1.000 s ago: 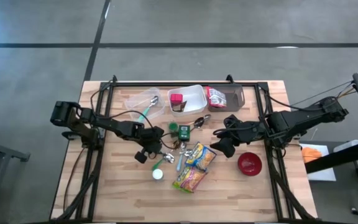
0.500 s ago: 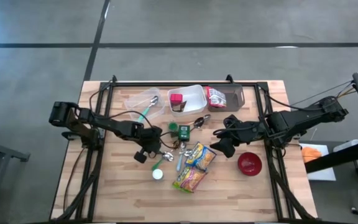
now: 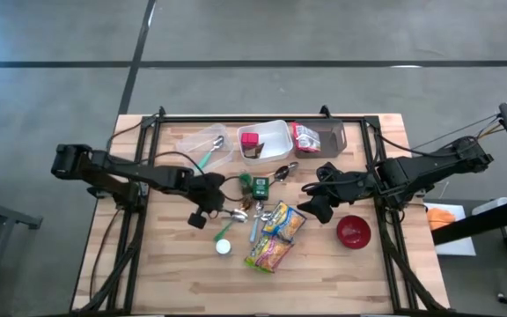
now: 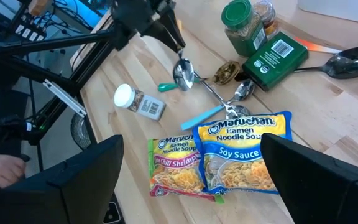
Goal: Pick & Place Food Item
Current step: Put the yellow spoon into the transparent bin, then put the green seasoning bottle into the white bin
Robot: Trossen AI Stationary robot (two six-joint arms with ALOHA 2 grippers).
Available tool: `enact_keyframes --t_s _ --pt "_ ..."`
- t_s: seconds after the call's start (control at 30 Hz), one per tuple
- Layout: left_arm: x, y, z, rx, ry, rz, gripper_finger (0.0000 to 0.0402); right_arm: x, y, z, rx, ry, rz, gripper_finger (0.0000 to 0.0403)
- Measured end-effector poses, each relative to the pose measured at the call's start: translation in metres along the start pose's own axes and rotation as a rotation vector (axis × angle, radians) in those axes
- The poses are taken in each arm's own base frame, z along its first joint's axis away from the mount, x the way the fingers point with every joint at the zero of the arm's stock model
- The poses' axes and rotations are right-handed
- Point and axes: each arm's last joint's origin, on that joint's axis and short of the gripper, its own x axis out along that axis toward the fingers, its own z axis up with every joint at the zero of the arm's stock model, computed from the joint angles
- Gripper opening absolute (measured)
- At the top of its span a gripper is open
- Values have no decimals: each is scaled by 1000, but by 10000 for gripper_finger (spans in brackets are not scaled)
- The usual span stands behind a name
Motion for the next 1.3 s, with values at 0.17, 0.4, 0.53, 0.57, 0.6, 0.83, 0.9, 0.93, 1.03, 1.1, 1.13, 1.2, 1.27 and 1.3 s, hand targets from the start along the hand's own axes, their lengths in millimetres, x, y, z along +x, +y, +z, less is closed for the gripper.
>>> enact_keyframes --t_s 0.17,0.4,0.53,0.57,0.6,0.83,0.9,0.93,1.03,1.1,1.13,1.2,1.27,1.3 --pt "-15 -1 3 -57 -58 16 20 0 0 0 -4 0 0 375" --pt "-36 1 6 -210 -131 83 19 0 0 0 -10 -1 0 375" --pt "-50 5 9 -306 -175 138 19 0 0 0 -15 -1 -1 375" --pt "-53 6 9 -321 -184 148 19 0 0 0 -15 -2 -1 375" --pt "-56 8 10 -335 -197 157 19 0 0 0 -15 -3 -1 375" --pt "-80 29 8 -478 -214 268 18 0 0 0 -15 -3 0 375" --pt "-86 38 7 -526 -215 292 2 0 0 0 -14 -3 0 375" --pt "-90 43 6 -546 -212 306 3 0 0 0 -14 -3 0 375" --pt "-101 58 2 -609 -200 384 5 0 0 0 -12 -3 0 375" --pt "-109 68 -3 -659 -181 444 5 0 0 0 -11 -3 1 375" --pt "-113 73 -6 -681 -175 458 5 0 0 0 -11 -3 0 375" --pt "-119 79 -9 -709 -168 466 4 0 0 0 -11 1 3 375" --pt "-123 81 -9 -699 -163 467 3 0 1 -2 -13 5 6 375" --pt "-124 81 -8 -683 -165 465 3 -1 2 -2 -15 6 8 375"
